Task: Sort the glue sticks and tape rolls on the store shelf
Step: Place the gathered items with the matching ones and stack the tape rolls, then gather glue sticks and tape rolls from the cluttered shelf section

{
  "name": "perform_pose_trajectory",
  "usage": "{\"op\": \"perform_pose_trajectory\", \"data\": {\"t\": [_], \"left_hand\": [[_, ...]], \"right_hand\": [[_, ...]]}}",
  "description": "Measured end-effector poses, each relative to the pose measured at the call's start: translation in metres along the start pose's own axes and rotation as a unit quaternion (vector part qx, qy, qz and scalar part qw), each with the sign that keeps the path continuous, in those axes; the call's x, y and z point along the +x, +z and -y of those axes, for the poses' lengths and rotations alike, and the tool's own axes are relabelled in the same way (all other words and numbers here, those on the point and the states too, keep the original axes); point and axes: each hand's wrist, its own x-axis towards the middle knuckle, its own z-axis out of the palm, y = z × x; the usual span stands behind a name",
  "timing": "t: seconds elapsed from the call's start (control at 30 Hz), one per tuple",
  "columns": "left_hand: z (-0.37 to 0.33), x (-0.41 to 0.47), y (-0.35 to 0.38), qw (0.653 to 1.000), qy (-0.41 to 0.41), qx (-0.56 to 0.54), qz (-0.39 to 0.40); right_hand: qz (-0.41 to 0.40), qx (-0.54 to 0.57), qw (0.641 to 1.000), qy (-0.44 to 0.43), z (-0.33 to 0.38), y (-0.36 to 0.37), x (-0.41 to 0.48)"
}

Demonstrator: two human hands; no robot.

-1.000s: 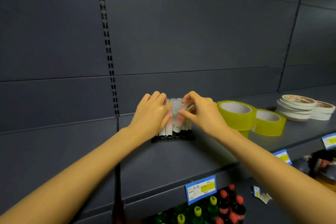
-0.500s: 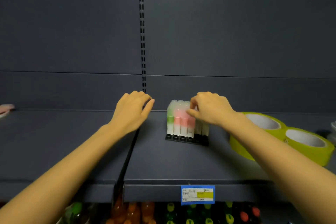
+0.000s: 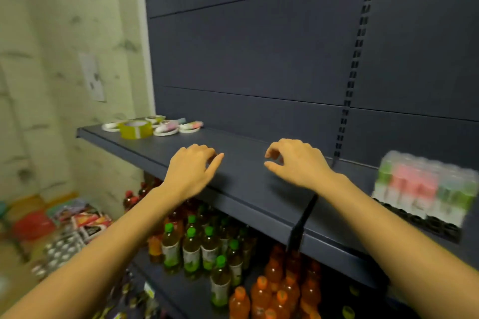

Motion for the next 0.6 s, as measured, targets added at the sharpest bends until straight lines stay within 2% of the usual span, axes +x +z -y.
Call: {"op": "perform_pose_trajectory", "data": {"t": [0.27,0.6], "left_hand": [[0.124,-0.039,-0.037,0.995,-0.082,0.060,0.000],[0.291,-0.058,-0.059,0.992,-0.088,0.086,0.006]], "right_hand": [[0.030,0.055,0.996,-0.061,0.099,0.049,0.071],[0.045,0.090,0.995,-0.009,0.201,0.115,0.162]]}}
